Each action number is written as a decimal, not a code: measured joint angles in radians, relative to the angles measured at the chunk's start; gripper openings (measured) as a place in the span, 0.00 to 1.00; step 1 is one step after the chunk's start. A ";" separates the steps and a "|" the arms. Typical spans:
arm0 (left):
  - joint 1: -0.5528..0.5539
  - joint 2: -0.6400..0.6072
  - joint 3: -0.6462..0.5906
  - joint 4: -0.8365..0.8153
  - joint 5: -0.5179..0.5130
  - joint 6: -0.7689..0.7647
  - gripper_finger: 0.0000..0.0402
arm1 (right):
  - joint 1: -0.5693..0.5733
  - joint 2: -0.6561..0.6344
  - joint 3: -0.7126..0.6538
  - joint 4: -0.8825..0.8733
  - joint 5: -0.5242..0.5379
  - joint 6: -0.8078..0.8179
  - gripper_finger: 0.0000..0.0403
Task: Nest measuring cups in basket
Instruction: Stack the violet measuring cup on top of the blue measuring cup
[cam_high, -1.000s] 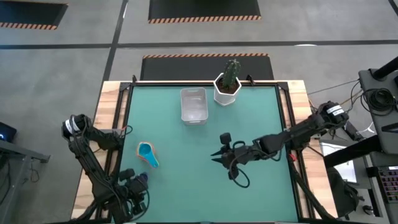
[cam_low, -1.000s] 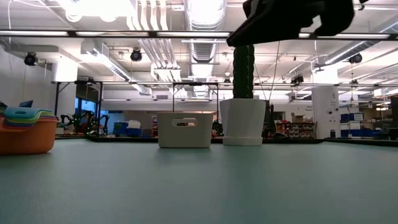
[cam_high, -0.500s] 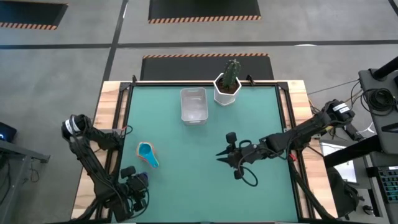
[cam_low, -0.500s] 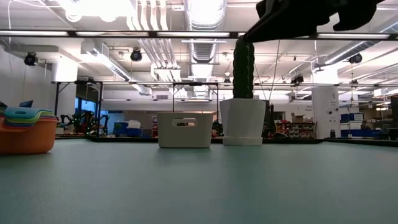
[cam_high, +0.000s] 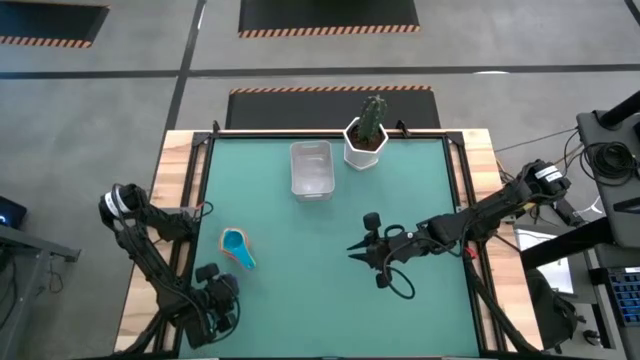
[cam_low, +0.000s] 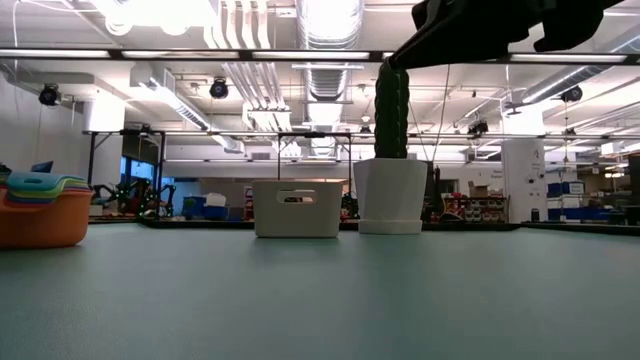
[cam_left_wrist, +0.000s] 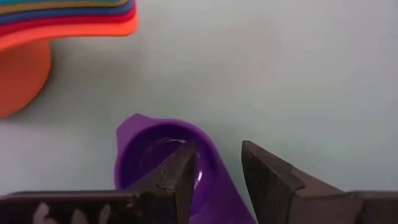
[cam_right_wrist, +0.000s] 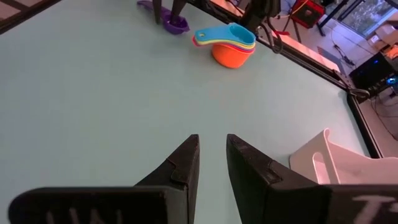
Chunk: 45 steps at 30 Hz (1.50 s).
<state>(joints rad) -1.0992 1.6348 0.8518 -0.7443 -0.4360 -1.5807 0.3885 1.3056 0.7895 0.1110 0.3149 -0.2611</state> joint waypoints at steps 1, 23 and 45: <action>0.001 0.000 -0.004 0.000 -0.001 -0.011 0.27 | 0.000 0.000 0.000 0.001 0.000 0.000 0.17; -0.014 0.000 0.187 -0.160 0.166 -0.303 0.18 | 0.000 0.001 0.000 0.002 0.000 0.018 0.17; -0.045 0.000 0.114 -0.165 0.214 -0.396 0.57 | 0.000 0.002 0.000 0.002 0.000 0.025 0.17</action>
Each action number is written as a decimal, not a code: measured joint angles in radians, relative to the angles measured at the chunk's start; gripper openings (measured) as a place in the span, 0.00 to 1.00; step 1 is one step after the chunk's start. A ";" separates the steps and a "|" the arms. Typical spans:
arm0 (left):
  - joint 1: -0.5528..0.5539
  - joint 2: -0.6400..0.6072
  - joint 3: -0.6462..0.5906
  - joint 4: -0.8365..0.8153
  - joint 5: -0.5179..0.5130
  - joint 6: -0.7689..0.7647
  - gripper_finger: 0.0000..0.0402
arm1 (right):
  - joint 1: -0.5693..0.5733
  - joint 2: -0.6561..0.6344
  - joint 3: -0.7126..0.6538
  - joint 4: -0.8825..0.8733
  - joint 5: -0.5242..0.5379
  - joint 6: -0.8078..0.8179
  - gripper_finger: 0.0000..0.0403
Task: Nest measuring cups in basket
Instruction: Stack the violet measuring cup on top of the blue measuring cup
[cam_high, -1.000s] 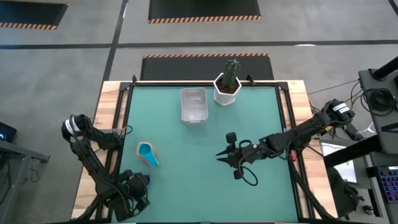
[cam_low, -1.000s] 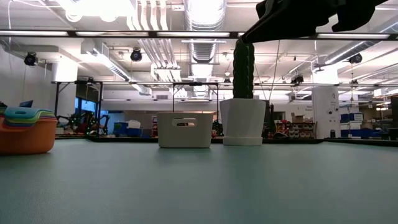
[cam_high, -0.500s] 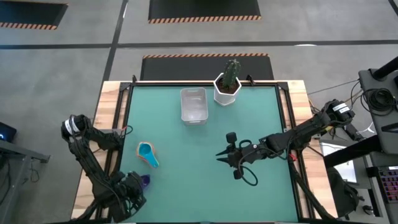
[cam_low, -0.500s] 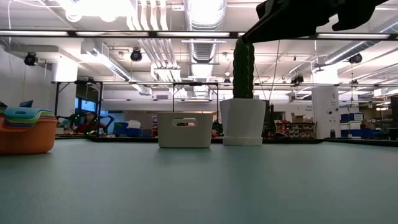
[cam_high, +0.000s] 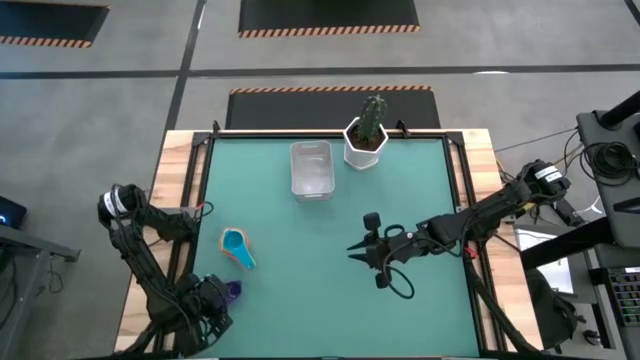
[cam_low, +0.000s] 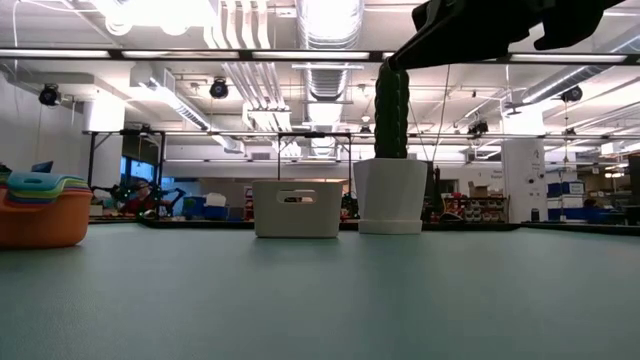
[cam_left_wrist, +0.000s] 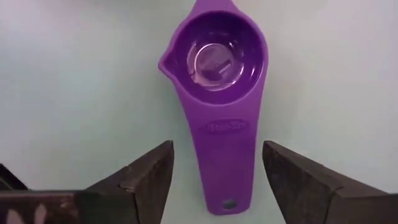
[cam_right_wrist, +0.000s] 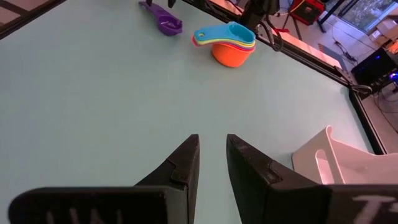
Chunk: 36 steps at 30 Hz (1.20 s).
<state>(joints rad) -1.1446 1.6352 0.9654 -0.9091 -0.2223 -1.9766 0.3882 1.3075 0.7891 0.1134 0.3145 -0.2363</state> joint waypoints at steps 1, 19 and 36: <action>0.000 0.000 -0.006 0.008 -0.005 0.000 0.56 | 0.000 0.002 0.000 0.000 0.000 0.000 0.17; 0.001 0.000 -0.110 0.130 -0.025 0.003 0.39 | -0.001 0.003 0.000 0.003 0.000 0.001 0.17; 0.000 0.000 -0.040 0.106 -0.045 -0.048 0.38 | 0.000 0.003 0.000 0.003 0.000 0.001 0.17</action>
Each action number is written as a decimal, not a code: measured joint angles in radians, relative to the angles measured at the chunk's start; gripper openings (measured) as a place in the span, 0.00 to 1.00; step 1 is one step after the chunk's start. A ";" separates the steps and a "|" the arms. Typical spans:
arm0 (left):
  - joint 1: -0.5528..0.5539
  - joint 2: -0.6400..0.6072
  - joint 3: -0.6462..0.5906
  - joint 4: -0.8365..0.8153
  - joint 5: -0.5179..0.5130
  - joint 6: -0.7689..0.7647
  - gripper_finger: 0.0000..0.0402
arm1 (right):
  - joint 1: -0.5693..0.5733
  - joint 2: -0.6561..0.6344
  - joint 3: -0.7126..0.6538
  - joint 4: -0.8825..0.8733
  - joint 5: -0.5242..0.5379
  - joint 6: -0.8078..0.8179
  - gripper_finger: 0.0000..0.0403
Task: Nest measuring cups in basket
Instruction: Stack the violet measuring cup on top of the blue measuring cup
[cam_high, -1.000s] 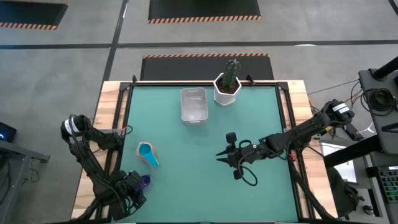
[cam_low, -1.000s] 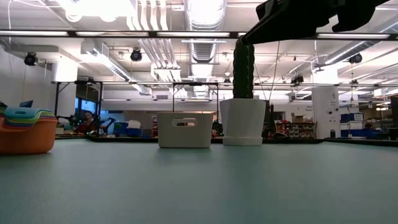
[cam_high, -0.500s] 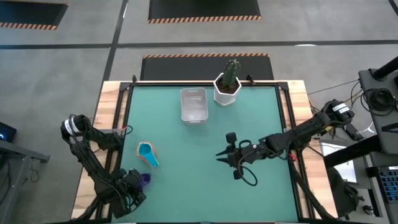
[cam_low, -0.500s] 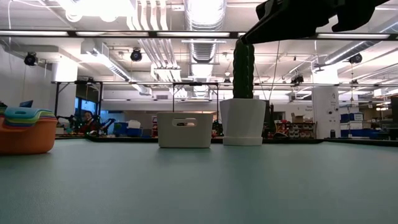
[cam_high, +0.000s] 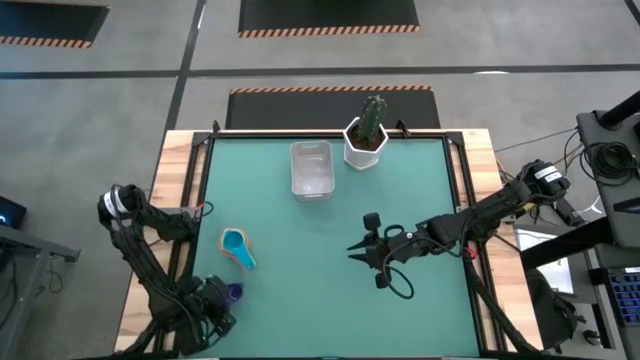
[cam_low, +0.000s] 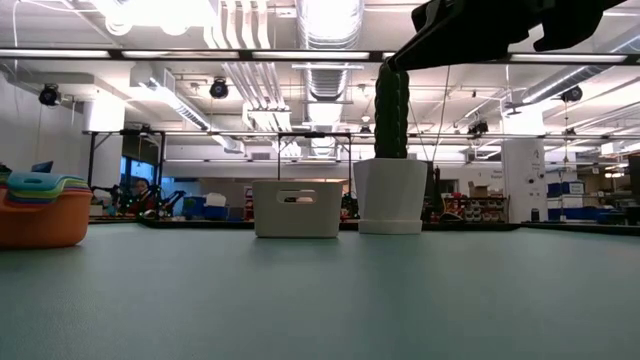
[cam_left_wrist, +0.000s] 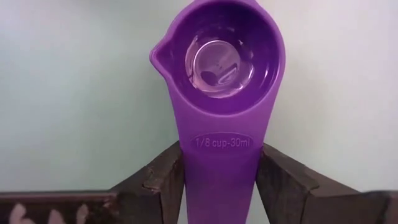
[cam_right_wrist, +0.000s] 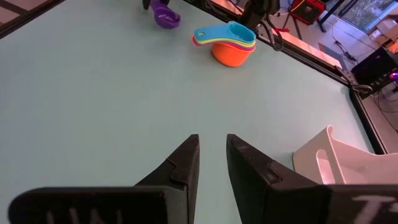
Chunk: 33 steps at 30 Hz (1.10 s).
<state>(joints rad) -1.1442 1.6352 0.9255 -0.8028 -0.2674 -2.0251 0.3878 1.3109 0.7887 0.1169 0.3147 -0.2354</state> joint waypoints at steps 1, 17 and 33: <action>0.000 0.000 0.010 -0.012 -0.012 -0.007 0.38 | 0.000 0.000 0.000 0.000 0.000 0.000 0.17; 0.052 0.000 0.204 -0.307 -0.249 -0.187 0.39 | 0.000 0.000 0.000 0.001 0.000 -0.001 0.17; 0.301 0.000 0.290 -0.709 -0.098 -0.184 0.39 | 0.000 0.000 0.000 0.000 0.000 -0.001 0.17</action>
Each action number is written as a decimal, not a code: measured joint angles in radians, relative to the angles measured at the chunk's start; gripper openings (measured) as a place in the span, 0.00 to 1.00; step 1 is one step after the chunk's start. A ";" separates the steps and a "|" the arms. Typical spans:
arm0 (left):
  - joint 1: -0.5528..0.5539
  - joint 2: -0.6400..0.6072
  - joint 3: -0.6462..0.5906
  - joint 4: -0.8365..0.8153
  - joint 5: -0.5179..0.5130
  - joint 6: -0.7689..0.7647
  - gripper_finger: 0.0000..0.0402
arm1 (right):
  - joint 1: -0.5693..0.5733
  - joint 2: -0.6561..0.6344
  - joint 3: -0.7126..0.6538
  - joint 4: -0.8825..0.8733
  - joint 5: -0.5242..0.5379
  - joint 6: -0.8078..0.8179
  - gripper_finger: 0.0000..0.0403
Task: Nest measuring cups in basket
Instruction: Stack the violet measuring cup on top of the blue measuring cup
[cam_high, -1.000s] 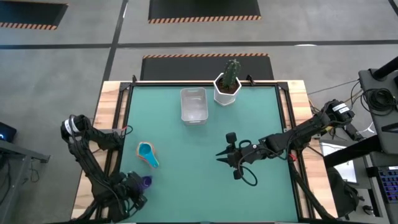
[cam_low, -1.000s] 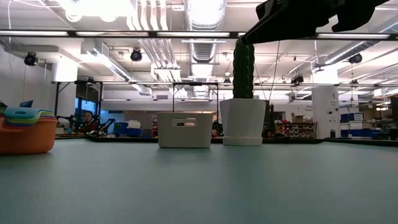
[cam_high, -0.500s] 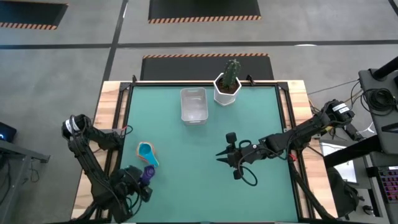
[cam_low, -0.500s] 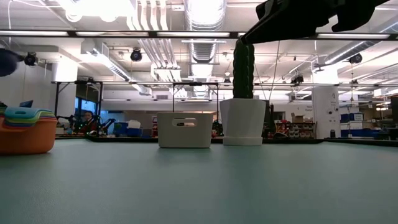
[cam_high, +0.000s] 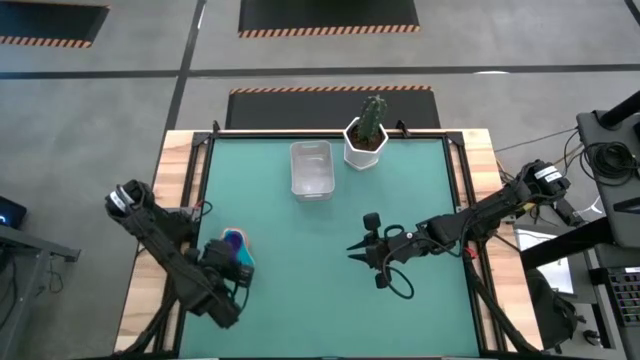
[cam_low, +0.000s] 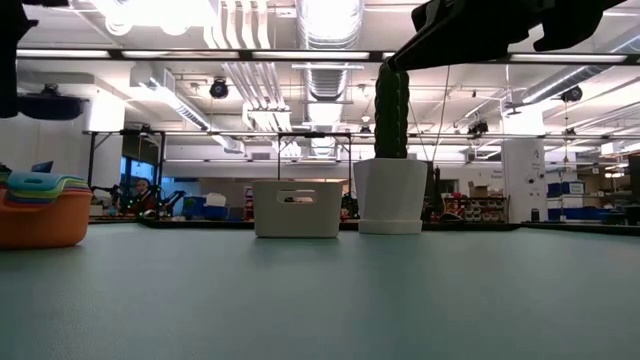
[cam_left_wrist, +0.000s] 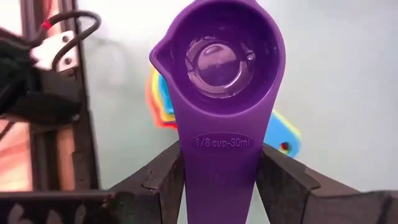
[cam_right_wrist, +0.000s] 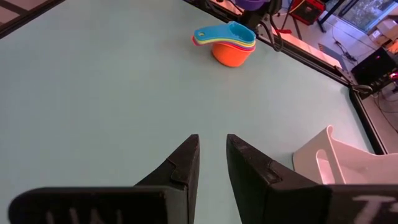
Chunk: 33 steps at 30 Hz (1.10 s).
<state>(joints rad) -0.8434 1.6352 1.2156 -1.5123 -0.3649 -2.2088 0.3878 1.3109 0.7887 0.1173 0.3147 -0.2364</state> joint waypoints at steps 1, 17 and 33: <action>0.006 0.000 0.000 -0.001 0.016 0.009 0.39 | 0.000 0.000 0.000 0.000 0.000 -0.001 0.17; 0.045 -0.105 -0.179 0.191 0.089 0.000 0.39 | 0.000 0.000 0.000 -0.001 0.000 -0.016 0.17; 0.063 -0.151 -0.261 0.267 0.117 -0.005 0.40 | 0.000 0.000 0.000 -0.005 0.000 -0.022 0.17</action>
<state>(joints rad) -0.7803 1.4841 0.9542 -1.2454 -0.2484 -2.2136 0.3878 1.3109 0.7887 0.1122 0.3145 -0.2584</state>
